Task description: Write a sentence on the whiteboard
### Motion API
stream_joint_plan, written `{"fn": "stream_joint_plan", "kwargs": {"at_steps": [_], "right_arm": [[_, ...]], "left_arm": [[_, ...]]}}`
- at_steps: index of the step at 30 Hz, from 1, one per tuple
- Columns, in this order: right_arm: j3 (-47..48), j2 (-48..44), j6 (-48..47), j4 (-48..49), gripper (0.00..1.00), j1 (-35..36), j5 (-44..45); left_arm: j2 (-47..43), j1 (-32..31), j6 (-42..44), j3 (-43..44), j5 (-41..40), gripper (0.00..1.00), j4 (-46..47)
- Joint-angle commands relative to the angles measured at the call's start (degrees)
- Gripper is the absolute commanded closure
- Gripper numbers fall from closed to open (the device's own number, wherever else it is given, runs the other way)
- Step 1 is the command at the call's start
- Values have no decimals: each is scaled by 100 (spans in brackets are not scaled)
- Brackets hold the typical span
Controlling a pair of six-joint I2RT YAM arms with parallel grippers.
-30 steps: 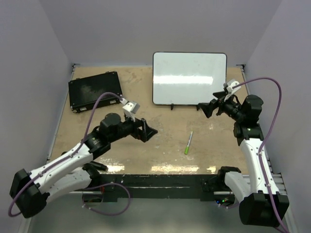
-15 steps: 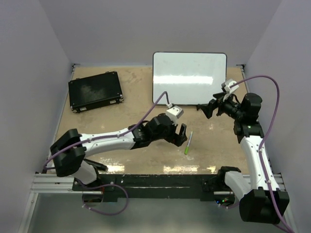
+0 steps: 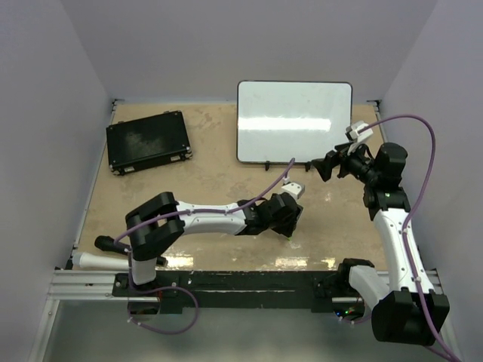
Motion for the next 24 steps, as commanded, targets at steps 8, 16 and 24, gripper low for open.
{"fn": "stream_joint_plan", "kwargs": {"at_steps": [8, 16, 24], "right_arm": [[254, 39, 91, 66, 1, -37, 82], [254, 48, 109, 66, 1, -37, 91], [254, 65, 126, 75, 1, -37, 108]], "left_arm": [[736, -301, -15, 1074, -645, 67, -1015], [1052, -327, 64, 1347, -461, 67, -1217], [1175, -371, 81, 1452, -284, 67, -1252]]}}
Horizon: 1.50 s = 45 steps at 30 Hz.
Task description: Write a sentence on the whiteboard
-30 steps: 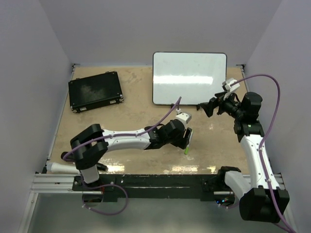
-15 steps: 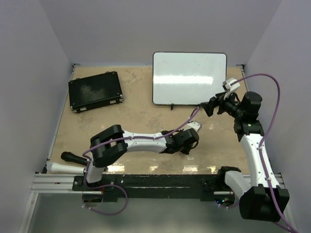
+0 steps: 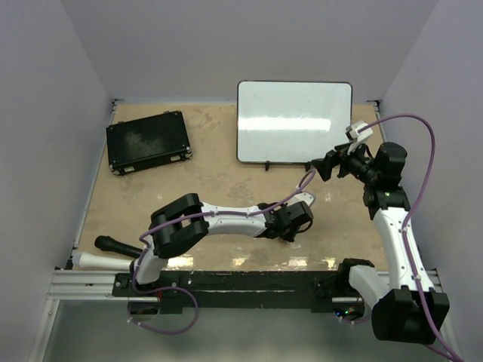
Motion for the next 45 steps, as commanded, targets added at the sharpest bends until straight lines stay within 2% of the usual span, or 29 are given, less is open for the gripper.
{"fn": "stream_joint_plan", "kwargs": {"at_steps": [1, 6, 11, 14, 24, 29, 33, 41, 43, 45], "right_arm": [[254, 10, 81, 79, 1, -28, 93], [245, 28, 72, 79, 1, -37, 84], [245, 72, 63, 62, 1, -28, 58], [245, 107, 63, 44, 1, -37, 40], [219, 344, -104, -61, 1, -37, -337], [219, 467, -95, -70, 1, -37, -522], [228, 494, -86, -79, 1, -46, -548], [228, 547, -104, -79, 1, -55, -557], [201, 564, -113, -88, 1, -46, -592], [192, 590, -139, -96, 1, -55, -645]], "left_arm": [[39, -50, 73, 244, 61, 66, -83], [136, -59, 81, 244, 0, 67, -338], [180, -59, 221, 252, -211, 79, -697], [171, -59, 388, 226, -326, 82, -830], [-39, 29, 951, -2, -721, 68, -804], [-40, 47, 1119, -134, -712, 66, -698], [65, 47, 1110, -152, -677, 80, -786], [-66, 47, 1013, -336, -774, 92, -1015], [-153, 56, 1100, -398, -818, 100, -954], [-312, 82, 1171, -581, -809, 100, -787]]}}
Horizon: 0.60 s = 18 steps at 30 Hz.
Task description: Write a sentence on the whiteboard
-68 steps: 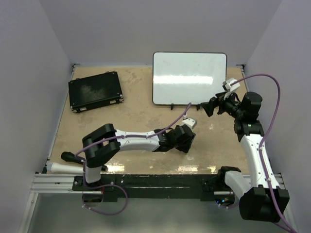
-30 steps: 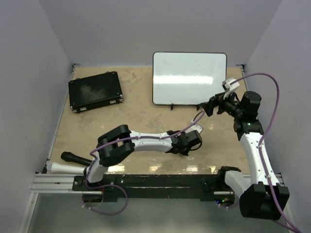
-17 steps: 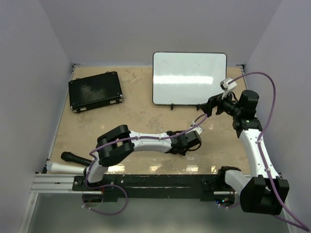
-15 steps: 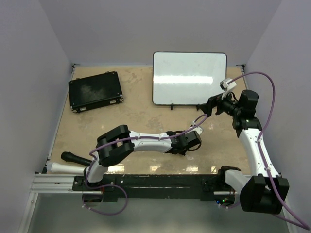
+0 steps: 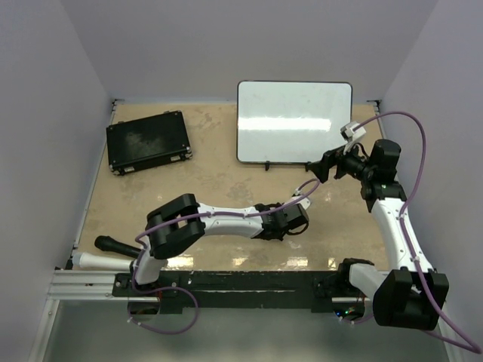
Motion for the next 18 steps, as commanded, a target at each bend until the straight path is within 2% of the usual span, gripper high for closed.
{"fn": "stream_joint_plan", "kwargs": {"at_steps": [1, 6, 8, 12, 18], "right_arm": [[179, 40, -98, -16, 1, -22, -328], [92, 118, -133, 19, 1, -22, -706], [22, 163, -176, 63, 1, -22, -968], [-146, 329, -265, 125, 1, 13, -1567], [-163, 909, 7, 239, 1, 215, -2007]], "left_arm": [[-281, 149, 279, -510, 8, 100, -88], [-1125, 422, 701, -1405, 482, 100, 994], [-1379, 475, 1043, -1687, 422, 100, 1399], [-1583, 554, 1746, -1882, 491, 100, 1725], [-1925, 721, 2231, -2181, 694, 100, 2373]]}}
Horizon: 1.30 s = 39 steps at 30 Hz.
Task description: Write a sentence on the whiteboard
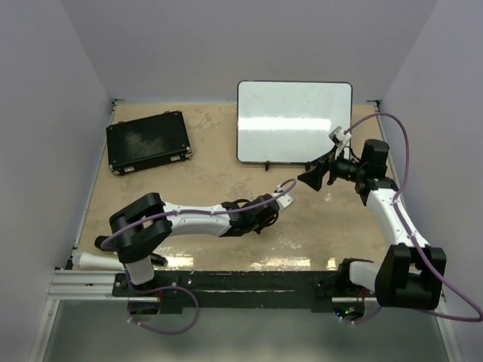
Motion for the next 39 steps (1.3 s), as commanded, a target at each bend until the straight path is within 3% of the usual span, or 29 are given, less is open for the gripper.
{"fn": "stream_joint_plan", "kwargs": {"at_steps": [1, 19, 39], "right_arm": [[-74, 367, 328, 245, 1, 182, -633], [-188, 1388, 1692, 1116, 7, 684, -1230], [-65, 1880, 2211, 1300, 37, 772, -1784]], "left_arm": [[-548, 151, 635, -209, 259, 100, 920], [-1173, 309, 1567, -351, 418, 100, 1685], [-875, 371, 1734, -113, 444, 100, 2151]]}}
